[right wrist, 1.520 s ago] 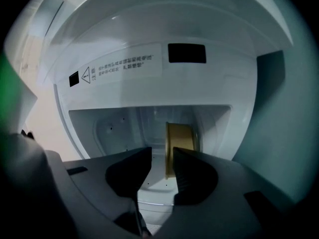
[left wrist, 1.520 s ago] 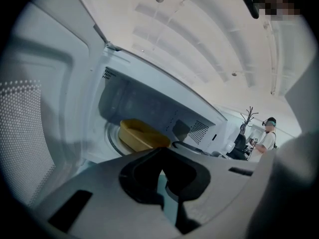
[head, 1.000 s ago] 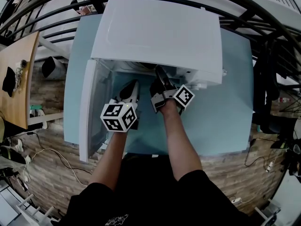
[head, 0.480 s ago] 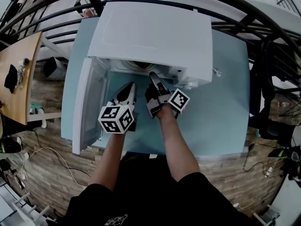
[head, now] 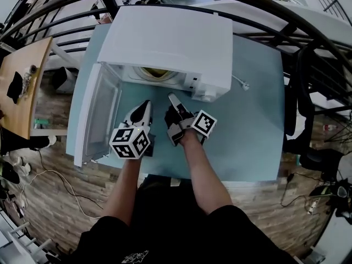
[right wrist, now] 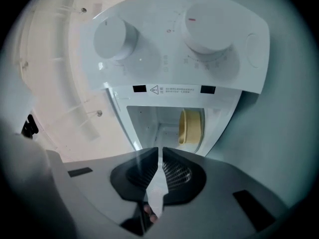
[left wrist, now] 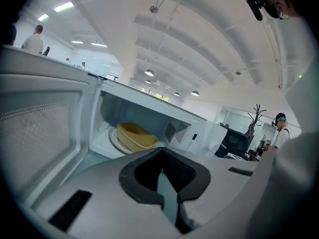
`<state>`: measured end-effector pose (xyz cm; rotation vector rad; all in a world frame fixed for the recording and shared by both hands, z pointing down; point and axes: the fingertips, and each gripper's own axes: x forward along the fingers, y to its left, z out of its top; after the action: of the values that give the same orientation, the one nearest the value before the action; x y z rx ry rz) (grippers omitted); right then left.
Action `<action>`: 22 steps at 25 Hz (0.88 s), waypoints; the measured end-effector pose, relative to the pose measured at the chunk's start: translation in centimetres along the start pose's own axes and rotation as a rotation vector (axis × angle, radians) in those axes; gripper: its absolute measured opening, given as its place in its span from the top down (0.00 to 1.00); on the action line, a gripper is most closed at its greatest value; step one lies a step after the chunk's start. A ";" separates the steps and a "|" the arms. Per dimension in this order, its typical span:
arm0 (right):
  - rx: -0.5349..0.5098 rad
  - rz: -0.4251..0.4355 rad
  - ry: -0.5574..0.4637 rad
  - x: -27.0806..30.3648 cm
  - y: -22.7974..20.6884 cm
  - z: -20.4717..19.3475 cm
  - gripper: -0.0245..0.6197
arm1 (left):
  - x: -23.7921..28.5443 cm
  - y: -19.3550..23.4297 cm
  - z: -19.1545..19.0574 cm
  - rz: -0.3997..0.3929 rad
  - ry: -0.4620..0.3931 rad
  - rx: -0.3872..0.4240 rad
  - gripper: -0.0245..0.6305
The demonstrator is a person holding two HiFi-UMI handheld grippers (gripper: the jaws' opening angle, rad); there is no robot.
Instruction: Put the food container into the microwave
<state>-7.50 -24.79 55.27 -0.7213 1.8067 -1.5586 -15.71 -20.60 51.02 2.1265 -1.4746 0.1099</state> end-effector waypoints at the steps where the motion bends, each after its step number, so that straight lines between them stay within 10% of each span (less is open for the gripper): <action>1: -0.009 0.001 0.015 -0.5 0.3 0.0 0.92 | -0.2 -0.5 0.0 0.005 -0.003 0.001 0.95; 22: -0.184 0.030 0.243 -11.0 7.0 -2.9 0.95 | -9.3 -7.8 -3.7 0.119 -0.085 0.031 0.95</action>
<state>-2.63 -13.59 49.81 -0.6051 2.1512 -1.5282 -11.60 -9.01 47.77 2.0901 -1.6592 0.0869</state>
